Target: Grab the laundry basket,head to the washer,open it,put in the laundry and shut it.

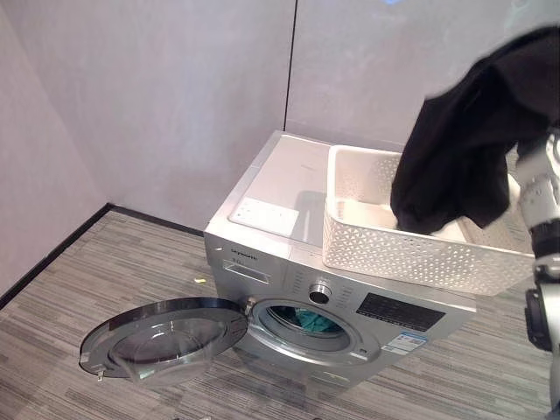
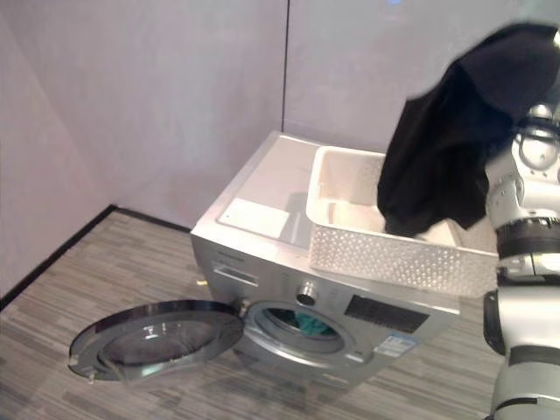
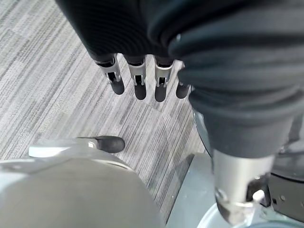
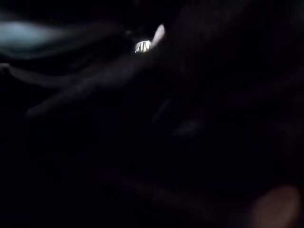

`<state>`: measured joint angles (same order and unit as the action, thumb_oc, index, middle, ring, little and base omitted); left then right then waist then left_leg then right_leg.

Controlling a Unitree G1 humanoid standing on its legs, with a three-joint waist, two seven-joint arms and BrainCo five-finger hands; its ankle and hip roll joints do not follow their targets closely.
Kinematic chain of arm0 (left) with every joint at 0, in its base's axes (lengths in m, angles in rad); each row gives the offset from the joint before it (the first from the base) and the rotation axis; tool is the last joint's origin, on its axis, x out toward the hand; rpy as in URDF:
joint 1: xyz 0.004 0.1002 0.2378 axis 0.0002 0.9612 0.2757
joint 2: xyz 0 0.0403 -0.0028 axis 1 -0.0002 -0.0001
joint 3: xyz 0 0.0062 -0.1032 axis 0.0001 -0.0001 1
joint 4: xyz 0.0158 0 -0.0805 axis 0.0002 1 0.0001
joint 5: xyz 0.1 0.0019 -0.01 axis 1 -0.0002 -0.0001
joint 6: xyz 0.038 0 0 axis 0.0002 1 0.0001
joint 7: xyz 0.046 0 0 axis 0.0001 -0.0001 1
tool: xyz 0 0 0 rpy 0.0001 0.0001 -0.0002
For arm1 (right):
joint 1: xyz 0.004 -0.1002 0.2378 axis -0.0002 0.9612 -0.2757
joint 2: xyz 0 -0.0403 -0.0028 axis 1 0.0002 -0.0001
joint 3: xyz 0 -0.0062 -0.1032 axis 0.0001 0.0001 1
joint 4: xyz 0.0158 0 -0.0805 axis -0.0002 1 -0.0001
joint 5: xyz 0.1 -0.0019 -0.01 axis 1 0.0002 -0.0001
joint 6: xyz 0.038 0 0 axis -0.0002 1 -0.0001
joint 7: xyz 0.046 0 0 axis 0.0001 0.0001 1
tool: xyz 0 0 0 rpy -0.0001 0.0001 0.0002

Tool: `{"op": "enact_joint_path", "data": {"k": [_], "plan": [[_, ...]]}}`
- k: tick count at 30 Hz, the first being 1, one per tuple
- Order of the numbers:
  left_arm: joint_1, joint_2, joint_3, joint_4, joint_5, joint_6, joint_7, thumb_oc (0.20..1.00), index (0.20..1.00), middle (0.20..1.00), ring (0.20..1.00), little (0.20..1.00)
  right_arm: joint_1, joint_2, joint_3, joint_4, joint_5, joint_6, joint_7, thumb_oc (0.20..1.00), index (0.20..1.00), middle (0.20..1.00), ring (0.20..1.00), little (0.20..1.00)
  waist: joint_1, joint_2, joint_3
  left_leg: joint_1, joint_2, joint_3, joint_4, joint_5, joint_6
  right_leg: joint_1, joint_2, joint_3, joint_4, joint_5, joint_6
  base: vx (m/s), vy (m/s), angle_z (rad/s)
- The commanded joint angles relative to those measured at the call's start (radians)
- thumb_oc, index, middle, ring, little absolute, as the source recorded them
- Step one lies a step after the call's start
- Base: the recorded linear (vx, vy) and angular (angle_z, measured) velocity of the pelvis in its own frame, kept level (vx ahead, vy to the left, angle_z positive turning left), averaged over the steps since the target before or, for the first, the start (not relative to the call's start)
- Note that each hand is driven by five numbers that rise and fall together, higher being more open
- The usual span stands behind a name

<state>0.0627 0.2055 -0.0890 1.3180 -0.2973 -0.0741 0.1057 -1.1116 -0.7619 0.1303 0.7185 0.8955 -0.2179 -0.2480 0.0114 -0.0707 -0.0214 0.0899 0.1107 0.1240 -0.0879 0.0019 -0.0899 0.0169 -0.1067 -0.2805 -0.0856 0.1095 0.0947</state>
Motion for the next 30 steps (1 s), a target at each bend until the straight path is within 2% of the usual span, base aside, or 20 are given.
{"op": "enact_joint_path", "data": {"k": [1, 6, 12, 14, 18, 19, 20, 21, 22, 23, 24, 25, 27, 28, 30], "plan": [[-0.017, 0.019, -0.026, 0.073, -0.038, 0.02, 0.024, 1.0, 1.0, 1.0, 1.0, 1.0, -0.188, 0.016, -0.001, 0.006, 0.095, -0.118, -0.053, 0.2, 0.2, 0.2, 0.2, 0.2, 0.013, -0.05, -0.049, 0.01, 0.002, 0.041, 0.001, -0.025, -0.003, 0.065, -0.057, 0.036, 0.001, -0.083, 0.085, 0.0, 0.0, 0.0], [-0.015, 0.024, -0.06, 0.051, -0.052, 0.013, 0.041, 1.0, 1.0, 1.0, 1.0, 1.0, -0.314, 0.089, 0.017, 0.05, 0.124, -0.149, -0.098, 0.2, 0.2, 0.2, 0.2, 0.2, 0.02, -0.047, -0.061, 0.015, 0.003, 0.04, 0.001, -0.025, -0.002, 0.074, -0.058, 0.033, 0.002, -0.086, 0.084, 0.0, 0.0, 0.0], [-0.036, 0.035, -0.126, -0.002, -0.052, -0.013, 0.059, 1.0, 1.0, 1.0, 1.0, 1.0, -0.475, 0.118, 0.053, 0.15, 0.172, -0.18, -0.117, 0.2, 0.2, 0.2, 0.2, 0.2, 0.033, -0.046, -0.066, 0.011, -0.001, 0.026, 0.001, -0.023, -0.002, 0.081, -0.062, 0.02, 0.003, -0.085, 0.087, 0.0, 0.0, 0.0], [-0.041, 0.054, -0.172, -0.068, -0.072, -0.041, 0.062, 1.0, 1.0, 1.0, 1.0, 1.0, -0.554, 0.143, 0.091, 0.164, 0.205, -0.205, -0.102, 0.2, 0.2, 0.2, 0.2, 0.2, 0.045, -0.045, -0.064, 0.007, -0.005, 0.013, 0.001, -0.021, 0.0, 0.084, -0.066, 0.009, 0.005, -0.082, 0.088, -0.02, 0.016, 0.05], [-0.033, 0.091, -0.181, -0.192, -0.11, -0.069, 0.058, 1.0, 1.0, 1.0, 1.0, 1.0, -0.591, 0.154, 0.138, 0.174, 0.219, -0.201, -0.084, 0.2, 0.2, 0.2, 0.2, 0.2, 0.057, -0.044, -0.056, 0.004, -0.009, 0.002, 0.001, -0.019, 0.001, 0.086, -0.068, 0.0, 0.006, -0.08, 0.089, -0.01, 0.008, 0.14], [-0.014, 0.123, -0.185, -0.293, -0.111, -0.075, 0.058, 1.0, 1.0, 1.0, 1.0, 1.0, -0.599, 0.153, 0.158, 0.166, 0.226, -0.2, -0.077, 0.2, 0.2, 0.2, 0.2, 0.2, 0.063, -0.043, -0.053, 0.003, -0.013, -0.004, 0.001, -0.019, 0.002, 0.088, -0.069, -0.006, 0.006, -0.078, 0.089, -0.01, 0.028, 0.14], [0.053, 0.236, -0.164, -0.592, -0.165, -0.096, -0.001, 1.0, 1.0, 1.0, 1.0, 1.0, -0.6, 0.143, 0.2, 0.146, 0.219, -0.185, -0.06, 0.2, 0.2, 0.2, 0.2, 0.2, 0.073, -0.033, -0.046, 0.0, -0.016, -0.012, 0.001, -0.018, 0.001, 0.091, -0.073, -0.015, 0.005, -0.077, 0.091, 0.0, 0.0, 0.0], [0.063, 0.243, -0.161, -0.607, -0.167, -0.088, -0.002, 1.0, 1.0, 1.0, 1.0, 1.0, -0.599, 0.143, 0.199, 0.147, 0.22, -0.185, -0.059, 0.2, 0.2, 0.2, 0.2, 0.2, 0.072, -0.035, -0.047, 0.001, -0.016, -0.012, 0.001, -0.018, 0.001, 0.091, -0.073, -0.015, 0.005, -0.077, 0.091, 0.0, 0.0, 0.0], [0.105, 0.301, -0.133, -0.749, -0.206, -0.091, -0.027, 1.0, 1.0, 1.0, 1.0, 1.0, -0.6, 0.135, 0.213, 0.144, 0.222, -0.178, -0.052, 0.2, 0.2, 0.2, 0.2, 0.2, 0.076, -0.031, -0.046, 0.001, -0.015, -0.015, 0.001, -0.018, 0.001, 0.092, -0.074, -0.018, 0.006, -0.076, 0.092, 0.0, 0.0, 0.0], [0.169, 0.393, -0.077, -0.958, -0.245, -0.094, -0.063, 1.0, 1.0, 1.0, 1.0, 1.0, -0.599, 0.127, 0.235, 0.152, 0.215, -0.164, -0.045, 0.2, 0.2, 0.2, 0.2, 0.2, 0.083, -0.025, -0.045, 0.001, -0.017, -0.016, 0.001, -0.018, 0.001, 0.094, -0.075, -0.02, 0.005, -0.075, 0.093, 0.04, 0.017, 0.09], [0.206, 0.458, -0.03, -1.074, -0.268, -0.092, -0.079, 1.0, 1.0, 1.0, 1.0, 1.0, -0.599, 0.125, 0.249, 0.168, 0.213, -0.153, -0.04, 0.2, 0.2, 0.2, 0.2, 0.2, 0.088, -0.023, -0.046, 0.006, -0.014, -0.017, 0.001, -0.024, -0.002, 0.099, -0.074, -0.022, 0.006, -0.08, 0.095, 0.01, 0.012, 0.11], [0.221, 0.464, -0.018, -1.092, -0.27, -0.082, -0.079, 1.0, 1.0, 1.0, 1.0, 1.0, -0.598, 0.129, 0.244, 0.171, 0.215, -0.153, -0.038, 0.2, 0.2, 0.2, 0.2, 0.2, 0.083, -0.029, -0.048, 0.002, -0.016, -0.016, 0.001, -0.018, -0.001, 0.096, -0.076, -0.022, 0.004, -0.075, 0.094, 0.01, 0.002, 0.13], [0.268, 0.584, 0.104, -1.266, -0.343, -0.1, -0.11, 1.0, 1.0, 1.0, 1.0, 1.0, -0.6, 0.117, 0.268, 0.219, 0.217, -0.132, -0.03, 0.2, 0.2, 0.2, 0.2, 0.2, 0.097, -0.031, -0.056, 0.001, -0.016, -0.023, 0.001, -0.017, -0.006, 0.1, -0.076, -0.028, 0.003, -0.076, 0.095, 0.01, -0.002, 0.12], [0.28, 0.588, 0.115, -1.276, -0.347, -0.095, -0.11, 1.0, 1.0, 1.0, 1.0, 1.0, -0.601, 0.12, 0.264, 0.223, 0.22, -0.132, -0.027, 0.2, 0.2, 0.2, 0.2, 0.2, 0.093, -0.034, -0.057, 0.001, -0.016, -0.024, 0.001, -0.017, -0.006, 0.1, -0.077, -0.029, 0.003, -0.076, 0.095, 0.02, -0.005, 0.13], [0.264, 0.645, 0.18, -1.356, -0.38, -0.119, -0.112, 1.0, 1.0, 1.0, 1.0, 1.0, -0.607, 0.114, 0.28, 0.251, 0.224, -0.12, -0.022, 0.2, 0.2, 0.2, 0.2, 0.2, 0.1, -0.037, -0.064, 0.0, -0.015, -0.03, 0.001, -0.017, -0.009, 0.105, -0.076, -0.032, 0.002, -0.079, 0.095, 0.01, -0.002, 0.08]]}}
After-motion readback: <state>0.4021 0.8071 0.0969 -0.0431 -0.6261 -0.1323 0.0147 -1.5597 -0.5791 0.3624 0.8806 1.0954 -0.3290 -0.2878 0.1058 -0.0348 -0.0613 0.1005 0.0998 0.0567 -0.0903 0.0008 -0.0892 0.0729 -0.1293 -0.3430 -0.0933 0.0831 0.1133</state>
